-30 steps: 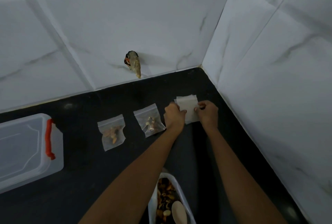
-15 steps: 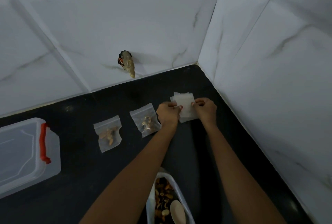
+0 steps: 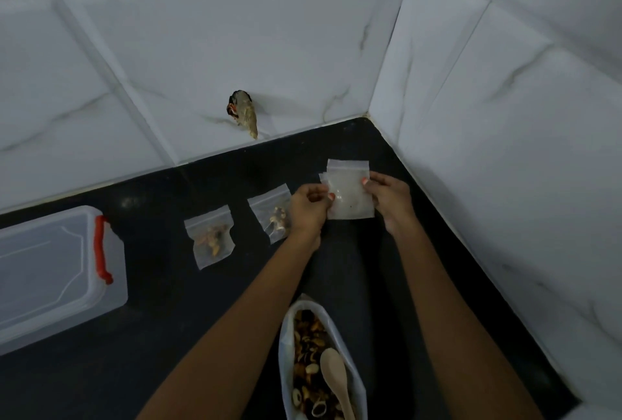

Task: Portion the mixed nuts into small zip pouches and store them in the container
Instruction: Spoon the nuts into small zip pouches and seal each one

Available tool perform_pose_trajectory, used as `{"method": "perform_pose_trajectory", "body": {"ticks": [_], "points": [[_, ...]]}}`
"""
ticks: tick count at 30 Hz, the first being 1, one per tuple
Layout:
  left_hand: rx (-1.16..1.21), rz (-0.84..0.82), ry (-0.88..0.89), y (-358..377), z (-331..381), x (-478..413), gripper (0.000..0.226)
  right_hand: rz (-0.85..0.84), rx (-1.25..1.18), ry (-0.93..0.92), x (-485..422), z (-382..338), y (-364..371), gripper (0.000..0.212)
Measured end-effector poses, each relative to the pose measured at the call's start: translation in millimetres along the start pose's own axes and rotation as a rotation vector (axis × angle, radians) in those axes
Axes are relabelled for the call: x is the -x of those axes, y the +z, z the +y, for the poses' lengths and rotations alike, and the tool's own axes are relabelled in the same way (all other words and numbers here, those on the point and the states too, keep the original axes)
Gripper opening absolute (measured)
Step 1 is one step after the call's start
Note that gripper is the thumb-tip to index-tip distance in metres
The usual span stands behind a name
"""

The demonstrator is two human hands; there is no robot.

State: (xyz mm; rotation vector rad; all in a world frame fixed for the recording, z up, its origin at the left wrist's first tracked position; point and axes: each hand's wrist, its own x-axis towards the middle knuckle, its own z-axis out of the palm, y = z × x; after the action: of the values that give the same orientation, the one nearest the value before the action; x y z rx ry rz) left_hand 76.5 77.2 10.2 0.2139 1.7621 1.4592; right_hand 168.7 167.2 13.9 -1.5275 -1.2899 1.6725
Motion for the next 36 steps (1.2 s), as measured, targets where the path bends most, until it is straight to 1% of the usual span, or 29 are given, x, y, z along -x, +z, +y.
{"method": "perform_pose_trajectory", "body": {"ticks": [3,6,10,12,13,15,17,19,21,24,27,29,33,36], "points": [[0.015,-0.027,0.003,-14.9,5.2,22.9,0.018,-0.056,-0.028,0.004,23.5,-2.3,-0.8,0.025],[0.04,-0.076,0.027,-34.9,8.4,54.2,0.025,-0.114,-0.073,-0.012,56.2,-4.4,-1.7,0.015],[0.086,-0.139,0.055,-62.3,9.0,95.5,0.031,-0.203,-0.06,-0.012,108.1,-7.2,-5.3,0.015],[0.066,-0.125,0.079,-75.5,8.6,116.7,0.03,-0.254,-0.062,-0.007,135.9,-4.0,-5.8,0.015],[0.055,-0.115,0.104,-81.2,8.1,125.6,0.026,-0.276,-0.061,-0.003,147.9,-1.9,-5.6,0.015],[0.011,-0.094,0.156,-96.1,5.4,146.7,0.013,-0.316,-0.049,0.011,175.0,6.5,-3.1,0.014],[-0.039,-0.076,0.186,-111.9,0.4,164.1,0.005,-0.346,-0.036,0.021,199.6,17.7,-0.2,0.016],[-0.08,-0.061,0.192,-127.6,-4.8,177.4,0.007,-0.364,-0.016,0.026,220.1,29.4,2.5,0.018],[-0.106,-0.084,0.18,-143.0,-9.4,188.9,0.012,-0.375,0.013,0.014,238.6,40.6,5.1,0.017],[-0.141,-0.154,0.163,-161.8,-15.4,205.4,0.007,-0.387,0.059,-0.038,261.6,53.4,7.5,0.016],[-0.239,-0.182,0.204,-176.3,-21.0,217.9,0.002,-0.408,0.051,-0.125,279.2,62.6,10.3,0.008],[-0.312,-0.206,0.23,-183.8,-24.6,223.9,0.003,-0.411,0.118,-0.19,285.9,66.2,10.9,0.011],[-0.448,-0.244,0.233,-198.9,-33.5,229.1,0.001,-0.447,0.278,-0.263,296.5,70.5,10.2,0.018],[-0.556,-0.277,0.255,-207.4,-39.5,231.0,0.004,-0.463,0.334,-0.269,303.8,77.1,10.3,0.015]]}}
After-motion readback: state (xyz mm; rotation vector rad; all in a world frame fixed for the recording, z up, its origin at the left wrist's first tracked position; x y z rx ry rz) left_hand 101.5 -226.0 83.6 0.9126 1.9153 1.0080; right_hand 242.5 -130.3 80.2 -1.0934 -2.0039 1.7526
